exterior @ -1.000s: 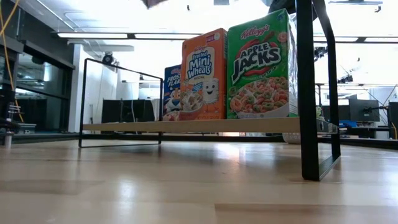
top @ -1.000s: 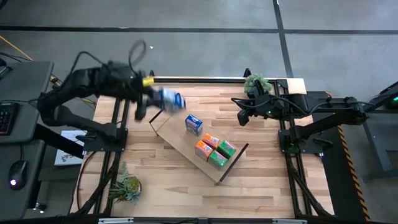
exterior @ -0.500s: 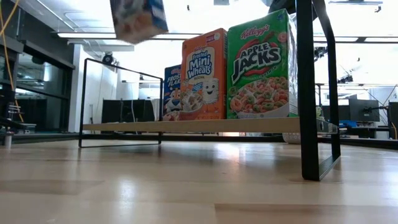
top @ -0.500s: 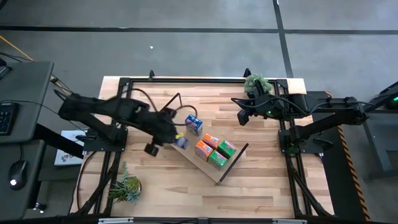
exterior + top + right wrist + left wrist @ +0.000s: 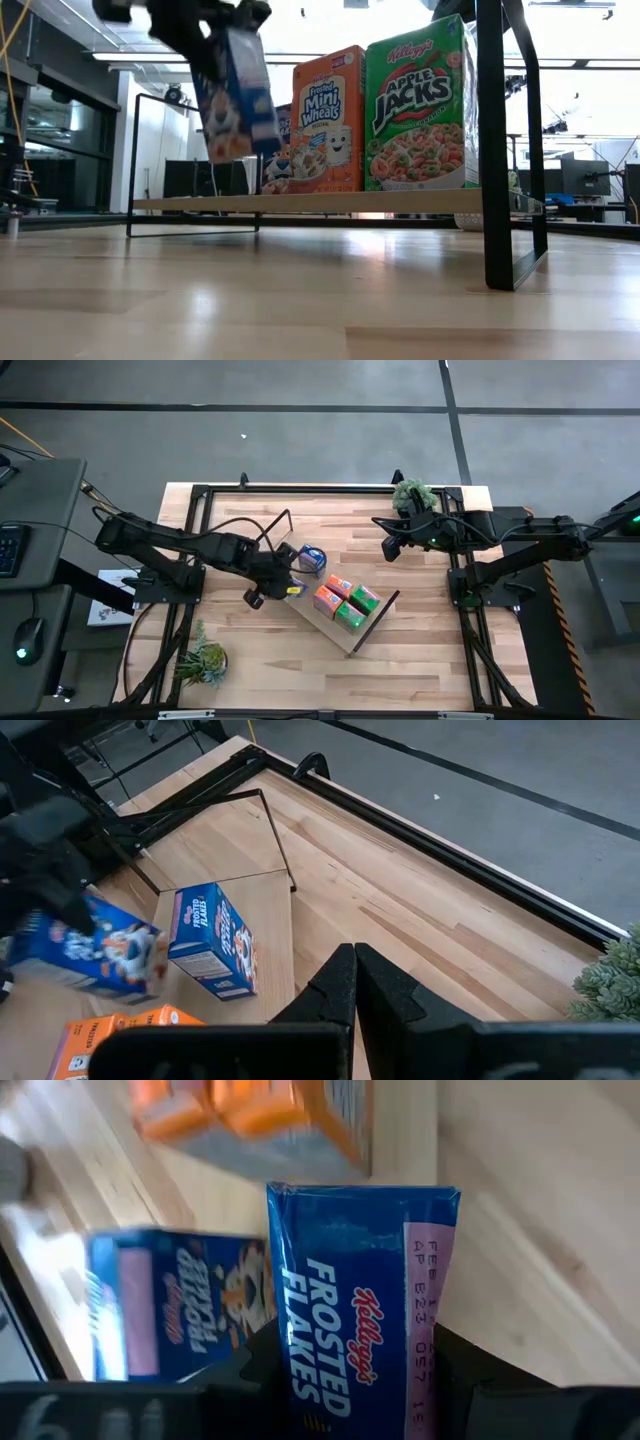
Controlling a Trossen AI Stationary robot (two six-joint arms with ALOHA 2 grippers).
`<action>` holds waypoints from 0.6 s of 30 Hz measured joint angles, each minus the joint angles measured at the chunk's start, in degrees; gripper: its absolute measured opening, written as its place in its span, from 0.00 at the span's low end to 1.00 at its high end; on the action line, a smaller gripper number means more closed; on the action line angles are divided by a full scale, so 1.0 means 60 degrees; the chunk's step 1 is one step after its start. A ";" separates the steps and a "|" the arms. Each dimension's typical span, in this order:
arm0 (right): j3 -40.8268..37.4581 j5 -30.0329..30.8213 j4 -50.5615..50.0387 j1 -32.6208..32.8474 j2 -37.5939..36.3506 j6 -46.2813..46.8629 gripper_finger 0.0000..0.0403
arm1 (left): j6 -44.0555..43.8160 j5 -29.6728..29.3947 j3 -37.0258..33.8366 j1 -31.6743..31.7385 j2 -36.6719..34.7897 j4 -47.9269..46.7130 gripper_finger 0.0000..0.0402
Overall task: Stack cereal on shelf
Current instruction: Put the blue cereal box on the shelf aligned with the blue cereal box
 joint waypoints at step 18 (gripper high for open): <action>0.0000 0.0106 0.0028 0.0000 0.0001 0.0095 0.00 | 0.0951 -0.0169 -0.0343 0.0474 0.1059 0.1194 0.34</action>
